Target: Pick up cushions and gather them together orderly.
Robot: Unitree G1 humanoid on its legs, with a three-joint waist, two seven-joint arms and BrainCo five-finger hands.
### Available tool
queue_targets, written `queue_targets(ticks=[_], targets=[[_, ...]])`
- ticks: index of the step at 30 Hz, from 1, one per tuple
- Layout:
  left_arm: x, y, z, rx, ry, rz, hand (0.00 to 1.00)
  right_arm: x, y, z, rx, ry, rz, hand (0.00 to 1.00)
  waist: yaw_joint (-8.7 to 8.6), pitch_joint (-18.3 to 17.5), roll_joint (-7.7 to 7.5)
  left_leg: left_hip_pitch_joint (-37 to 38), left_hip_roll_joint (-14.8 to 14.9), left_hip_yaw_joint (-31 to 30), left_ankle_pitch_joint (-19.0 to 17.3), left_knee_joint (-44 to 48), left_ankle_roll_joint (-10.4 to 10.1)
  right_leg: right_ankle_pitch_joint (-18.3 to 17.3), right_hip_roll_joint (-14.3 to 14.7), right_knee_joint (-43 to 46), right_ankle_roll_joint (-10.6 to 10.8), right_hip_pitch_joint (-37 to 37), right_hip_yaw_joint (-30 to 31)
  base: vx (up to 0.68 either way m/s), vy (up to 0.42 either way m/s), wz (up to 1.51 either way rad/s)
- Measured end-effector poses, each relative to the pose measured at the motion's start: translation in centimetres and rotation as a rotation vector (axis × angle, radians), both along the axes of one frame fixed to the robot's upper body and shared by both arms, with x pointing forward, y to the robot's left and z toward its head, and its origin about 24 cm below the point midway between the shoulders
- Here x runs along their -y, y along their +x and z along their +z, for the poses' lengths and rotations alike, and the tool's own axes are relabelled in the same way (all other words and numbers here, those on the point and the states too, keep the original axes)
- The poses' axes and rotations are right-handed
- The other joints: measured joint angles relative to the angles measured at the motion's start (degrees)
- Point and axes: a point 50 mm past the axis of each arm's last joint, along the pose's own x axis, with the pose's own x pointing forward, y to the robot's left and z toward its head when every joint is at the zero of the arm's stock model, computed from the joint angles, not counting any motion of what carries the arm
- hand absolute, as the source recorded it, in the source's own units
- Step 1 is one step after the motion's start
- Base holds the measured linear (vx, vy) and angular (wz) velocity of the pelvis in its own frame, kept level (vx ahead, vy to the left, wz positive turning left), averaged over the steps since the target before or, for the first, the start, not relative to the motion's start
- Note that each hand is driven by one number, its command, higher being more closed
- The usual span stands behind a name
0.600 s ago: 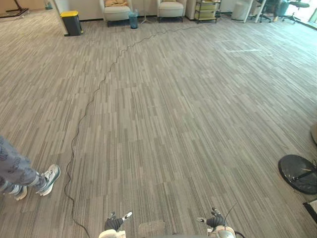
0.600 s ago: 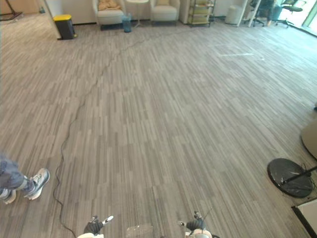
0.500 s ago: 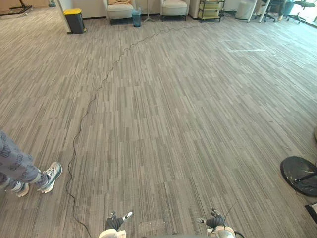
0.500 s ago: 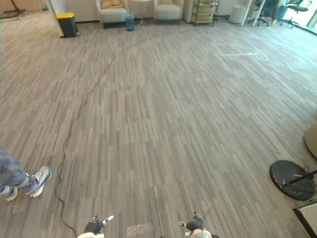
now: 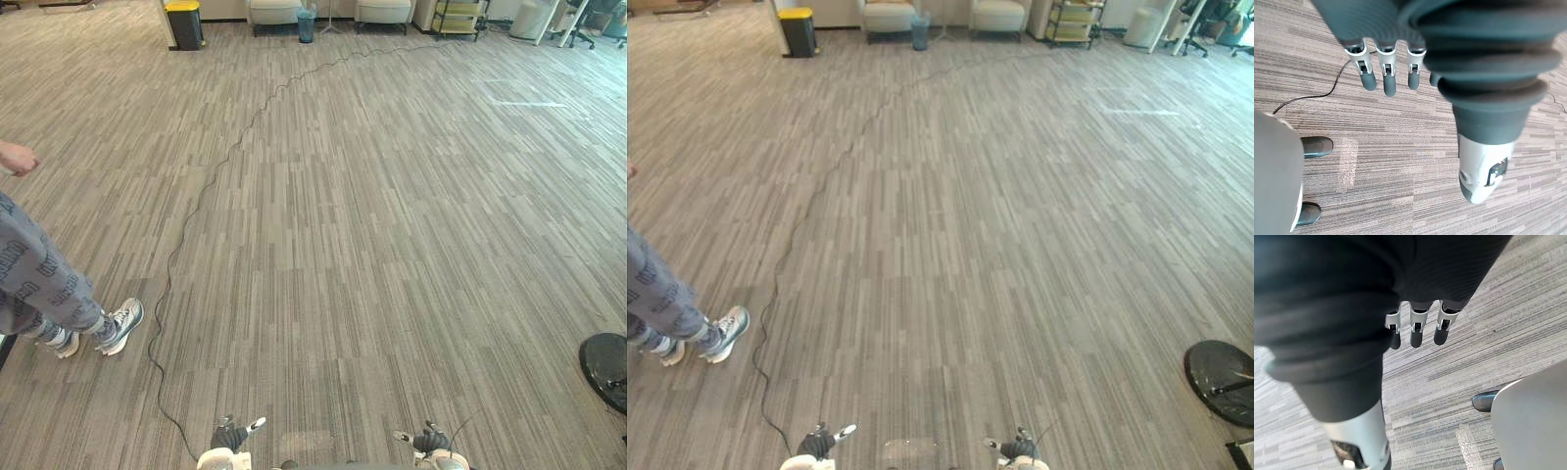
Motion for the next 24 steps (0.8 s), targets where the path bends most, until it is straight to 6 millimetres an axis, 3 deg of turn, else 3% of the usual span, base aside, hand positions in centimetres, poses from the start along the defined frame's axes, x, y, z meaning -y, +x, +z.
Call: queue_targets(ticks=[24], targets=[[0.17, 0.84, 0.18, 0.004, 0.027, -0.100, 0.00, -0.17, 0.23, -0.09, 0.008, 0.032, -0.046, 0.00, -0.23, 1.2, -0.29, -0.8, -0.5, -1.1, 0.3, -0.1, 0.6, -0.3, -0.4, -0.6, -0.2, 0.0, -1.4, -0.02, -0.021, 0.03]])
